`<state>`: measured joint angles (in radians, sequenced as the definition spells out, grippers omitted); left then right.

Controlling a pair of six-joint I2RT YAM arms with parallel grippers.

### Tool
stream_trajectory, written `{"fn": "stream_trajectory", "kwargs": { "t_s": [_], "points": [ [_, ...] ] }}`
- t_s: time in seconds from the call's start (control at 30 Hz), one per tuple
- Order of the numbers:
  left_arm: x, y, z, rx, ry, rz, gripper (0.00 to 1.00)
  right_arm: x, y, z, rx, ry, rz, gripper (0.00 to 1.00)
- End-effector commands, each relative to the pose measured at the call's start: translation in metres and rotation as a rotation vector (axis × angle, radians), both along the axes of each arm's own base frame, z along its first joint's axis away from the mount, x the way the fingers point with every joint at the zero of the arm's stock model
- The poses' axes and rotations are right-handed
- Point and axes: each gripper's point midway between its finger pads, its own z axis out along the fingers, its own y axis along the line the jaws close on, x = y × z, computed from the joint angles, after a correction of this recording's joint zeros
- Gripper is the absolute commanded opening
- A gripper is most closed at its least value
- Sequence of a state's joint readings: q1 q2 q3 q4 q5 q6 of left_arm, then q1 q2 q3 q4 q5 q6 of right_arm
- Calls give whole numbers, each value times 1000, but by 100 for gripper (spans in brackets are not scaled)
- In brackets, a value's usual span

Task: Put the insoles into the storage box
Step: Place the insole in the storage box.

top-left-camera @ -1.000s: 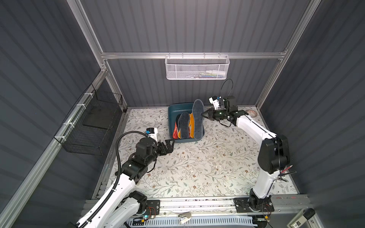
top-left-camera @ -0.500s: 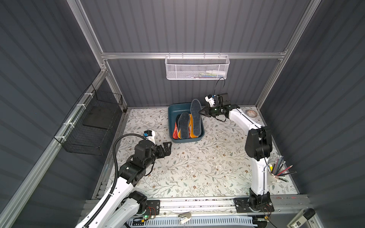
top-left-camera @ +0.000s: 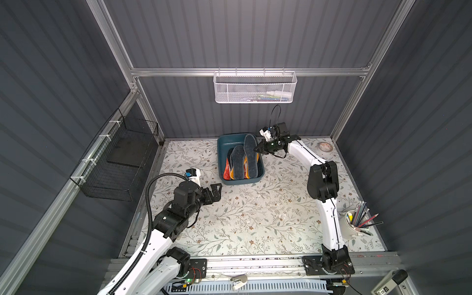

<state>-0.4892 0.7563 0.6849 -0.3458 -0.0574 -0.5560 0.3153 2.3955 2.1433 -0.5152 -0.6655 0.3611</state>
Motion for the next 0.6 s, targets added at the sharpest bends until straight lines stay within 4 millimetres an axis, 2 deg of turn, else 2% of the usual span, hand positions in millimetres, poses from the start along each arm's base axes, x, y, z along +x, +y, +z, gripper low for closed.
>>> {"fn": "stream_trajectory", "kwargs": {
  "t_s": [0.0,0.17,0.23,0.3,0.33,0.43,0.57],
  "points": [
    [1,2,-1,20,-2,3,100,5,-2,-11,-48,-3,-11,0],
    [1,3,-1,21,-2,7,100,10,-2,-19,-86,1,-13,2],
    [1,3,1,19,-5,7,100,10,-4,-20,-112,-8,-18,10],
    [2,3,1,20,-5,9,100,11,-6,-16,-137,-26,-23,25],
    [2,3,1,22,-5,9,100,11,-8,-11,-145,-39,-29,34],
    [3,3,2,23,-11,13,100,12,-14,12,-168,-95,-52,51],
    [6,4,5,29,-25,19,100,8,-27,68,-174,-241,-115,73]
  ]
}}
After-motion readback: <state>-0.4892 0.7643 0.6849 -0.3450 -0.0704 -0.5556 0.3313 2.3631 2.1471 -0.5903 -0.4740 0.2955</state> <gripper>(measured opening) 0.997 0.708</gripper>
